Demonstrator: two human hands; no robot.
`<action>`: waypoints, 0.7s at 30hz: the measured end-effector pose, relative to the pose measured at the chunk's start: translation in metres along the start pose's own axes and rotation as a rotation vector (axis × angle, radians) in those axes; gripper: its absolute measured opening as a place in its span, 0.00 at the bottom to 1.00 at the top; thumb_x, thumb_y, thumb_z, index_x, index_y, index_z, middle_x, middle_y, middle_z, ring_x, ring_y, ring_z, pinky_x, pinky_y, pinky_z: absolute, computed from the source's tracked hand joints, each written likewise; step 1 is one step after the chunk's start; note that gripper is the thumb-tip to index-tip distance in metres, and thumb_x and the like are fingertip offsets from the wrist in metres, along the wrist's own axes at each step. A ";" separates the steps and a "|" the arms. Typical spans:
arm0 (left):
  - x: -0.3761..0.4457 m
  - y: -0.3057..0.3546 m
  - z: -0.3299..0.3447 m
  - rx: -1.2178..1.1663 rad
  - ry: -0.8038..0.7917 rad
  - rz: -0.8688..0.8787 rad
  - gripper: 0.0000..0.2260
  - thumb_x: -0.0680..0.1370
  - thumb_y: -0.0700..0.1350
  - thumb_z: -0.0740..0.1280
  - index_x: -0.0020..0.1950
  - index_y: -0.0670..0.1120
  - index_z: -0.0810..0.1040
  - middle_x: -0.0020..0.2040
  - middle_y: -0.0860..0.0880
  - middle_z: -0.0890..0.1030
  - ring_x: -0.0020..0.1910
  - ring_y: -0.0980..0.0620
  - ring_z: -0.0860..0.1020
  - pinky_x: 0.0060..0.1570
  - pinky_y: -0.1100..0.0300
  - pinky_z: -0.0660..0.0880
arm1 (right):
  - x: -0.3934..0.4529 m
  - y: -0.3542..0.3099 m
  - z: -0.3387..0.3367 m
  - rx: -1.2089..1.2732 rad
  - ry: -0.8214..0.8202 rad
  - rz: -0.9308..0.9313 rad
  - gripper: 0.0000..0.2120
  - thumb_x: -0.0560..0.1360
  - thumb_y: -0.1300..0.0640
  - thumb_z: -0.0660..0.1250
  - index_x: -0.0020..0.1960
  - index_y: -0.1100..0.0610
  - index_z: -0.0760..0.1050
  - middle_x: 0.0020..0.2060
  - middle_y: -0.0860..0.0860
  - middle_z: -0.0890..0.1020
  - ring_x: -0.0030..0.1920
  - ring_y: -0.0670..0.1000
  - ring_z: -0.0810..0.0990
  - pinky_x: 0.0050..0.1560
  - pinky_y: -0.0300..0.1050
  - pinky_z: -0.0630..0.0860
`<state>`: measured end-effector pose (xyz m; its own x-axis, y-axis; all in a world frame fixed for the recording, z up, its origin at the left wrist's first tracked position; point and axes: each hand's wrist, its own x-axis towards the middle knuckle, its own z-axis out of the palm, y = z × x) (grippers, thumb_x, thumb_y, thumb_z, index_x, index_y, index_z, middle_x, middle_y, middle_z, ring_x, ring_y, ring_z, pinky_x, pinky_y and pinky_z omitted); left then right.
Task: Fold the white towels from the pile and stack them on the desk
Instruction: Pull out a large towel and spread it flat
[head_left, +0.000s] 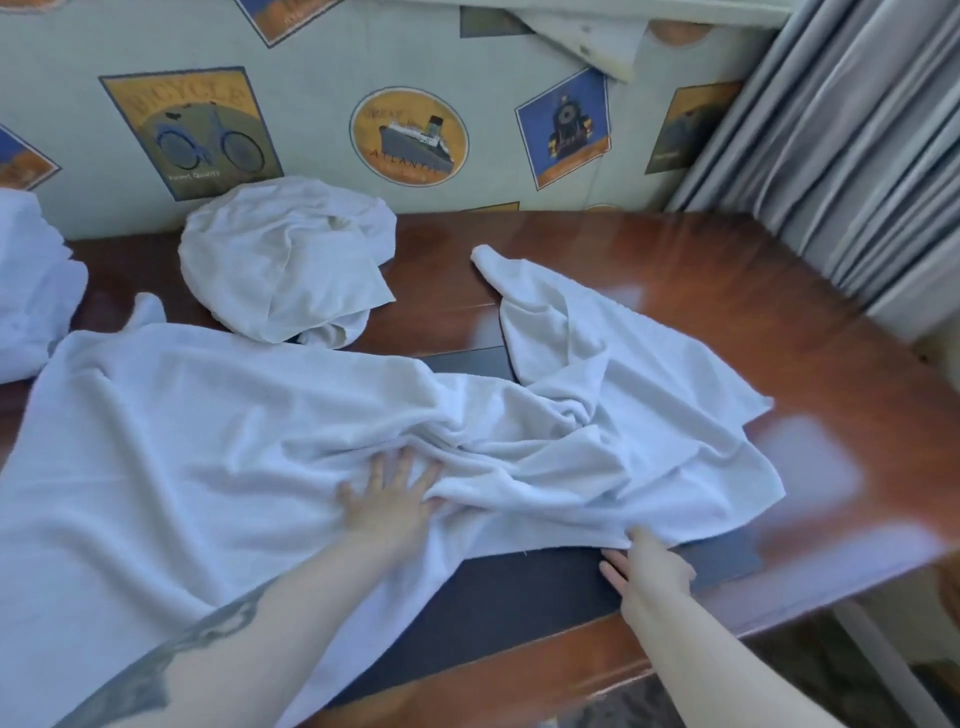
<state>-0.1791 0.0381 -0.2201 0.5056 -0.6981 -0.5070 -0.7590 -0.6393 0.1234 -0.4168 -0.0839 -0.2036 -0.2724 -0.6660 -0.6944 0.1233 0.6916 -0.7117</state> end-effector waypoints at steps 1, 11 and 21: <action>0.007 0.000 -0.007 0.001 -0.003 -0.047 0.24 0.83 0.60 0.44 0.78 0.65 0.40 0.80 0.53 0.37 0.79 0.44 0.39 0.71 0.33 0.47 | 0.008 -0.009 -0.001 0.036 -0.036 0.049 0.23 0.75 0.60 0.70 0.66 0.61 0.65 0.52 0.60 0.80 0.44 0.56 0.83 0.44 0.50 0.80; -0.012 0.034 -0.027 -0.229 0.484 -0.431 0.18 0.79 0.42 0.60 0.69 0.52 0.68 0.68 0.47 0.69 0.68 0.43 0.67 0.68 0.41 0.59 | 0.019 -0.044 -0.031 -0.725 -0.226 -0.717 0.12 0.70 0.60 0.67 0.44 0.49 0.65 0.35 0.46 0.77 0.35 0.49 0.76 0.32 0.43 0.68; -0.048 0.126 0.064 -0.044 0.385 0.072 0.30 0.74 0.67 0.60 0.73 0.58 0.61 0.69 0.59 0.63 0.69 0.54 0.62 0.65 0.58 0.60 | 0.041 -0.030 -0.066 -1.275 -0.566 -1.097 0.20 0.73 0.63 0.62 0.62 0.48 0.75 0.55 0.43 0.76 0.53 0.49 0.76 0.50 0.42 0.73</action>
<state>-0.3257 0.0118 -0.2348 0.5754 -0.8059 -0.1394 -0.7837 -0.5920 0.1878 -0.4950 -0.1133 -0.2031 0.6529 -0.7432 -0.1460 -0.6952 -0.5115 -0.5050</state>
